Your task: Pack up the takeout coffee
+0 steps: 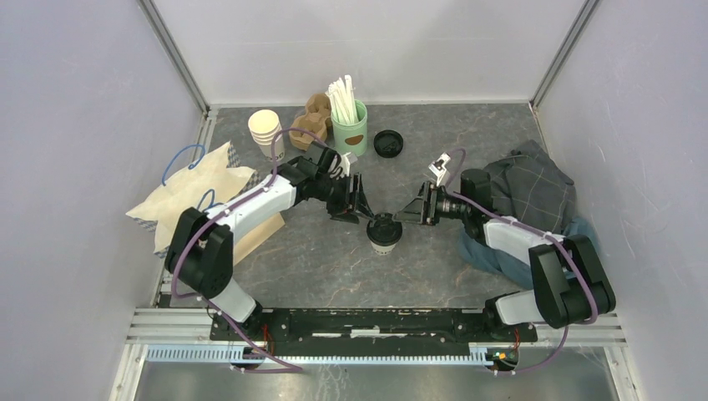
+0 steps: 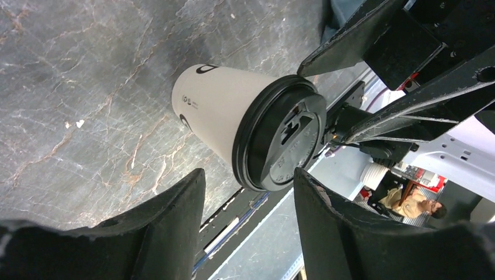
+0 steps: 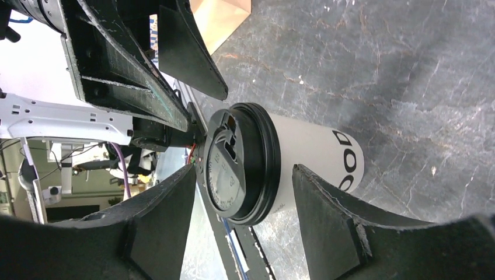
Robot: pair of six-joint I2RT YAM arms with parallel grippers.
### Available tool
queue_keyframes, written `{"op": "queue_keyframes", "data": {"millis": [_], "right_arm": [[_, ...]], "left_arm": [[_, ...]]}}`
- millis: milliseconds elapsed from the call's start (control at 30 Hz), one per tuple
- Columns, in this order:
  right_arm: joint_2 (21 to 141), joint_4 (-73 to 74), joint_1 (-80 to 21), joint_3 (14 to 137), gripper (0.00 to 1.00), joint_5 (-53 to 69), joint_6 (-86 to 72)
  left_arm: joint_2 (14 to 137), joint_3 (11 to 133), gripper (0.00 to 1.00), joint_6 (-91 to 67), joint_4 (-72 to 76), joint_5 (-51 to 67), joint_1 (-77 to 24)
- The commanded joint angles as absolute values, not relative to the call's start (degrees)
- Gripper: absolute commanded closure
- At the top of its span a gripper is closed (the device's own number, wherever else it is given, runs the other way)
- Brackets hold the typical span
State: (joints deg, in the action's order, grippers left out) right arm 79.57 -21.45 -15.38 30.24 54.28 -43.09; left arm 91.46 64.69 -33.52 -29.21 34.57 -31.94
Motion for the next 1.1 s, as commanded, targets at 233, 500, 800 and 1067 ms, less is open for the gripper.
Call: {"op": "queue_keyframes", "data": {"millis": [233, 500, 800, 1067], "right_arm": [[84.38, -30.40, -15.36, 24.23, 0.52, 53.80, -44.73], [85.19, -31.92, -15.46, 23.55, 0.53, 53.46, -45.19], [79.68, -17.36, -15.33, 28.77, 0.29, 55.13, -38.21], [80.86, -24.08, -15.36, 25.38, 0.35, 56.51, -41.02]], "left_arm": [[95.27, 60.33, 0.49, -33.76, -25.05, 33.66, -31.82], [95.01, 62.77, 0.50, -28.58, -30.19, 28.97, -31.77], [88.71, 65.16, 0.20, -31.62, -32.30, 34.35, -34.65], [90.28, 59.96, 0.31, -32.37, -29.35, 33.43, -36.92]]}}
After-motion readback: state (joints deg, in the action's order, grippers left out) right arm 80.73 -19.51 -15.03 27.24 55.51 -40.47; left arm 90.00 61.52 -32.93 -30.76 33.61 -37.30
